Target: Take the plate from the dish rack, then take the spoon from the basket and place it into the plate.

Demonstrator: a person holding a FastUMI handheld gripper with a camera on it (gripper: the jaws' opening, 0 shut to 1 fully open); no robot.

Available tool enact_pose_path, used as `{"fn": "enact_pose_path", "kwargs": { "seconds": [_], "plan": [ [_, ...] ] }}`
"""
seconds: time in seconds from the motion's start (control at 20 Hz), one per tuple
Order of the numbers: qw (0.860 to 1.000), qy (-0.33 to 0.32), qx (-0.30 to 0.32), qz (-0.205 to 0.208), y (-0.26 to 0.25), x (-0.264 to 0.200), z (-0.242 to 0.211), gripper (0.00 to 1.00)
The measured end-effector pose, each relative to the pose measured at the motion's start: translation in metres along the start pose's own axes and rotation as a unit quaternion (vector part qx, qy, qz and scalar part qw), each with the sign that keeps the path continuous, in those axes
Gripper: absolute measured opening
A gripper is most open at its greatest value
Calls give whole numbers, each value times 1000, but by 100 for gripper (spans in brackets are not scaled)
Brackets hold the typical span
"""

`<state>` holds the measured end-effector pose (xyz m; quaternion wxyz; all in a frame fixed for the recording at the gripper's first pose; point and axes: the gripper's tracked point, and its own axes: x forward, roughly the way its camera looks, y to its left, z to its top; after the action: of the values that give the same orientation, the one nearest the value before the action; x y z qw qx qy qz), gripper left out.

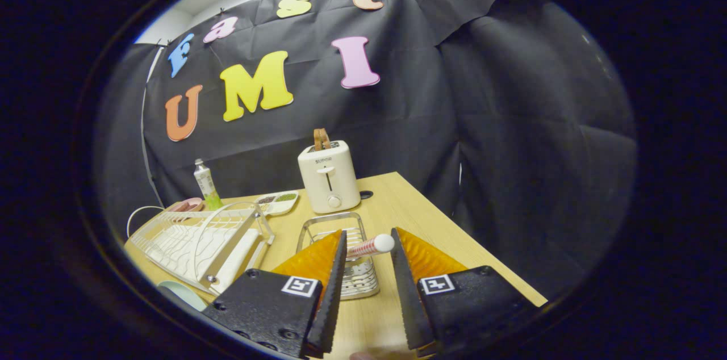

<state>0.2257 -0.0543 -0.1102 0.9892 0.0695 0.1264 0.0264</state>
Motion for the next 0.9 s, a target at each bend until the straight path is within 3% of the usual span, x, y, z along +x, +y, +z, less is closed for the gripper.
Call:
{"fn": "enact_pose_path", "kwargs": {
  "seconds": [0.3, 0.45, 0.9],
  "plan": [
    [998, 20, 47, 31, 10, 3, 5, 32],
    [998, 28, 54, 26, 9, 0, 12, 16],
    [999, -19, 22, 40, 24, -64, 75, 10]
  ]
}}
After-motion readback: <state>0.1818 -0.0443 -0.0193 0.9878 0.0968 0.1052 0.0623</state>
